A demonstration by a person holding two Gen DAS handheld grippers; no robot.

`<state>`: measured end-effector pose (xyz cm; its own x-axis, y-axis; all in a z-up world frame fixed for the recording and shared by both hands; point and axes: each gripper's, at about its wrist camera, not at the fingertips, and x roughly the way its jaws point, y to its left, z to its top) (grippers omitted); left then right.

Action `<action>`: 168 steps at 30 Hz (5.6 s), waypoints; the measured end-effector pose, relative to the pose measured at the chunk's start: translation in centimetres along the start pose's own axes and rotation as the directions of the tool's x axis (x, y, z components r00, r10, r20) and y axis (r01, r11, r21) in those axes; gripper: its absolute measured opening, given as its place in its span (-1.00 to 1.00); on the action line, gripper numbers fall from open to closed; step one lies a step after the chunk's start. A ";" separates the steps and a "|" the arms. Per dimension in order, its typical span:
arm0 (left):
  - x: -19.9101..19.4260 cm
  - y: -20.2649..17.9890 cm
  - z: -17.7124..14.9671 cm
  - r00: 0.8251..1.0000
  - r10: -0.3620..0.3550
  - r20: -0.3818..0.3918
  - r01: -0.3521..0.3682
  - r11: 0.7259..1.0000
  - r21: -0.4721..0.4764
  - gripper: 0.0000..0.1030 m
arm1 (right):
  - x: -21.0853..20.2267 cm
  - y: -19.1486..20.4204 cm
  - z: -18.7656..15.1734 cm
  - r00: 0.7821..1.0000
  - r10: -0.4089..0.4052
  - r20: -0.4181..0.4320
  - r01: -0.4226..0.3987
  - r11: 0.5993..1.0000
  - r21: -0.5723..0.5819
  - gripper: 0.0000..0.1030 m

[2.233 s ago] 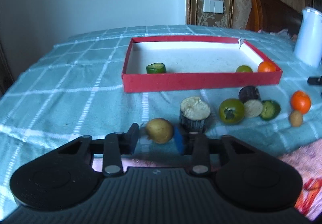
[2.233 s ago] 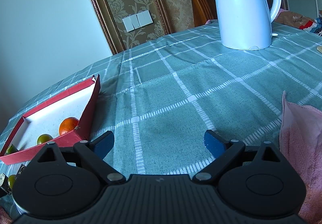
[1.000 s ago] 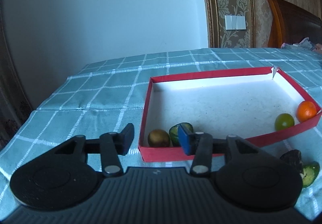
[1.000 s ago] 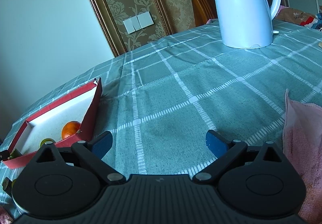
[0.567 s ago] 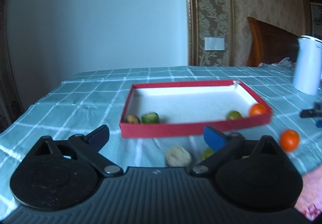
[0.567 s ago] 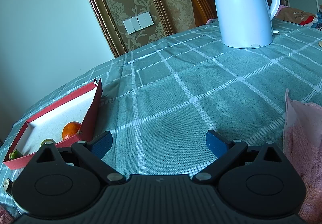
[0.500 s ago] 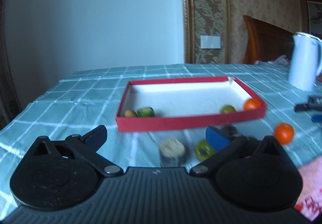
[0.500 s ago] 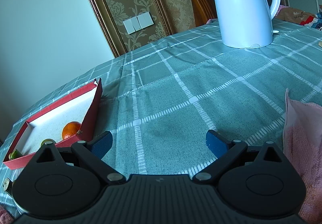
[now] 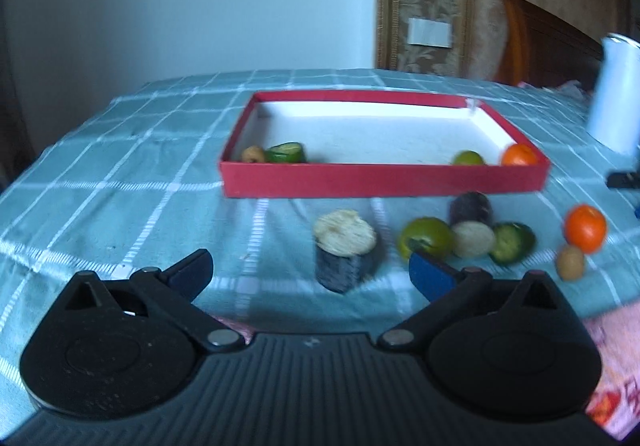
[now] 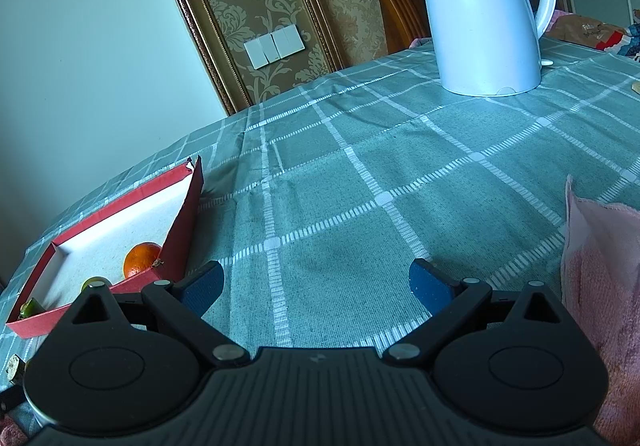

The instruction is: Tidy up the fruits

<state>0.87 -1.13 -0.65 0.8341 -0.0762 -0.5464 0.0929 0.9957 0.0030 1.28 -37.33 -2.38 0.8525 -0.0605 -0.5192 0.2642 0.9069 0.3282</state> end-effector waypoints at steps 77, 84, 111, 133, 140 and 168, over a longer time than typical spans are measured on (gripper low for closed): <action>1.5 0.9 0.4 0.997 -0.037 -0.074 0.034 0.999 -0.037 1.00 | 1.1 15.0 2.1 0.966 0.255 -0.051 -0.251 0.867 -0.430 -0.16; 1.6 1.1 0.4 0.997 -0.042 -0.071 0.039 0.998 -0.045 1.00 | 5.6 17.3 1.6 0.973 0.202 -0.111 -0.230 0.858 -0.459 -0.16; 1.6 1.2 0.4 0.997 -0.040 -0.071 0.037 0.998 -0.044 1.00 | -2.3 10.6 -1.1 0.962 0.274 0.004 -0.257 0.907 -0.334 0.26; 1.9 0.5 0.3 0.996 0.002 -0.093 -0.002 1.000 0.000 1.00 | -1.3 3.2 -2.0 0.990 0.139 -0.008 -0.139 0.987 -0.085 0.50; 1.9 0.4 0.4 0.996 0.003 -0.093 -0.003 1.000 0.001 1.00 | -1.2 3.1 -2.0 0.991 0.133 -0.017 -0.134 0.988 -0.079 0.51; -1.1 0.2 -0.3 0.995 0.002 0.096 -0.003 1.000 0.018 1.00 | -1.0 2.4 -1.9 0.987 0.161 -0.021 -0.162 0.986 -0.029 0.51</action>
<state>-0.19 -0.86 -0.37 0.8827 -0.0794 -0.4632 0.1001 0.9948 0.0202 0.21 -34.33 -2.54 0.8744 0.0952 -0.4757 0.1094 0.9166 0.3845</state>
